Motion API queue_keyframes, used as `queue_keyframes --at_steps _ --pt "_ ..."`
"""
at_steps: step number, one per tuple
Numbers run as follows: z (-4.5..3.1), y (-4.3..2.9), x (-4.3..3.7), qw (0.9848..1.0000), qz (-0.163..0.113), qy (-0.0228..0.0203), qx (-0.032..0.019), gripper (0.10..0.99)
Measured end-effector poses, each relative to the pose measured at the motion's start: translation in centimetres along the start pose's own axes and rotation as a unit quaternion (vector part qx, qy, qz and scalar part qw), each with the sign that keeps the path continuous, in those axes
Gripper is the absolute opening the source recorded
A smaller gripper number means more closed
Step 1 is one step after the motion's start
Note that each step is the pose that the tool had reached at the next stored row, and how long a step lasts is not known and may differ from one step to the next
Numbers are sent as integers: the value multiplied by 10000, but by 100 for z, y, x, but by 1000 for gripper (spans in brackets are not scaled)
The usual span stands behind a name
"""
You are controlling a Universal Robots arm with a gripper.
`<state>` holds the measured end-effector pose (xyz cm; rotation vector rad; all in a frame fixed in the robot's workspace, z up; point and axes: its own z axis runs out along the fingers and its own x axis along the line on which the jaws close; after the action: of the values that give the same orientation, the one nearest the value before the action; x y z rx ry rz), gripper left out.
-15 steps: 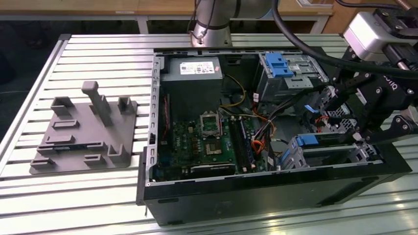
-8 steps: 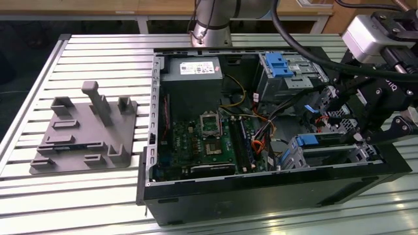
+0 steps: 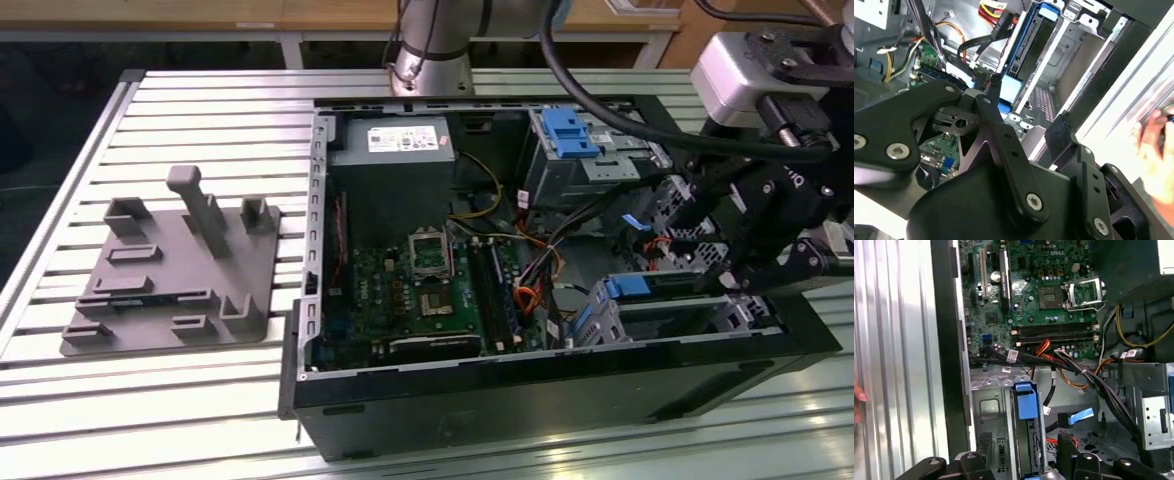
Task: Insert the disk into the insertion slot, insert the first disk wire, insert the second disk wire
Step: 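Insert the first disk wire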
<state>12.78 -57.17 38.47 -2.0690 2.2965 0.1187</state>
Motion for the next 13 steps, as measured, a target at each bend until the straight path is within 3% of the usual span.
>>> queue_keyframes --at_steps 6,11,13 --pt "67 18 -223 10000 2 72 8 627" --pt "133 -5 -345 9998 4 204 22 627" --pt "152 -18 -366 9996 5 275 29 553"
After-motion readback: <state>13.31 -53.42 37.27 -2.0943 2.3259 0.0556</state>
